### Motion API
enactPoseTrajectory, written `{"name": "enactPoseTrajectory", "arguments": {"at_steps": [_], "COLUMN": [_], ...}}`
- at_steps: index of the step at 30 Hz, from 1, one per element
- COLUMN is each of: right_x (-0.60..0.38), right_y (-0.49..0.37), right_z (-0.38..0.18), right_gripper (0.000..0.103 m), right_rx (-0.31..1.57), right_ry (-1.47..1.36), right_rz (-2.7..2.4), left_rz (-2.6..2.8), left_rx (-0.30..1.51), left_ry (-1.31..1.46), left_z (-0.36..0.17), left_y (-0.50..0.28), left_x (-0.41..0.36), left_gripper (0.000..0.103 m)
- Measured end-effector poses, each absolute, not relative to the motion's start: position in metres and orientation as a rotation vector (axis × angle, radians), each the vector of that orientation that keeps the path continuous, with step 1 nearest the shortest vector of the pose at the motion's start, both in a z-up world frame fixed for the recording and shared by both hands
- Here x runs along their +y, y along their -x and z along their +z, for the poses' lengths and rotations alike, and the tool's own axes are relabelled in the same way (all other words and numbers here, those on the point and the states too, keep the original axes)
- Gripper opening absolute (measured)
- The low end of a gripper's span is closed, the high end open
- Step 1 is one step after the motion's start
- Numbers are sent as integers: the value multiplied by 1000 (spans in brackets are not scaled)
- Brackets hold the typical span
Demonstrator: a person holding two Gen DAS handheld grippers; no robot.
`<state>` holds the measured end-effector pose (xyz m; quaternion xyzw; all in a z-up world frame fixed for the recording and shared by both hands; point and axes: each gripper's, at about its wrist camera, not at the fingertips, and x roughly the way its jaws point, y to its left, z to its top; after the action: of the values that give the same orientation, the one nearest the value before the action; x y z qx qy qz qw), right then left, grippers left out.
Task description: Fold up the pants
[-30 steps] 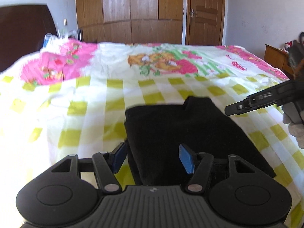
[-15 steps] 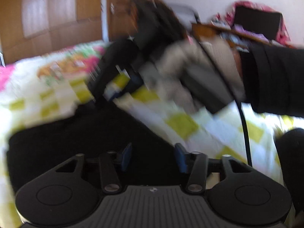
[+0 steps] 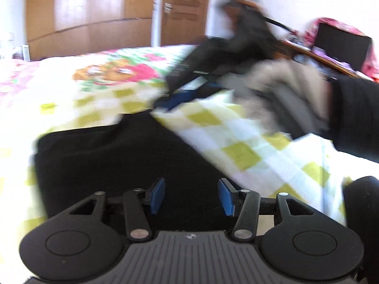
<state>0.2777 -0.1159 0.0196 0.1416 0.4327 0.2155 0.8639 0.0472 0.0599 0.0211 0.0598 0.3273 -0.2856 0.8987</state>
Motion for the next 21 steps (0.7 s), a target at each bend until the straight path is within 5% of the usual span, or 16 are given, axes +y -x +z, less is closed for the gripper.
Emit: {"name": "enactPoseTrajectory", "arguments": {"at_steps": [7,11,21], "right_x": [-88,-47,3], "right_y": [-204,-175,-137], "right_z": [35,26,18], "right_gripper": [27,27,27], "right_rx": [840,888,907], "right_ry": [-203,-177,-46], "right_rz": [563,674,662], "left_rz": [-309,-224,-125], "left_rx": [741,760,712], "left_ry": [-124,-93,-46], "left_z": [14,9,30], "left_y": [-41,-45,-39], "left_x": [137,166,162], "left_gripper": [64,74,74]}}
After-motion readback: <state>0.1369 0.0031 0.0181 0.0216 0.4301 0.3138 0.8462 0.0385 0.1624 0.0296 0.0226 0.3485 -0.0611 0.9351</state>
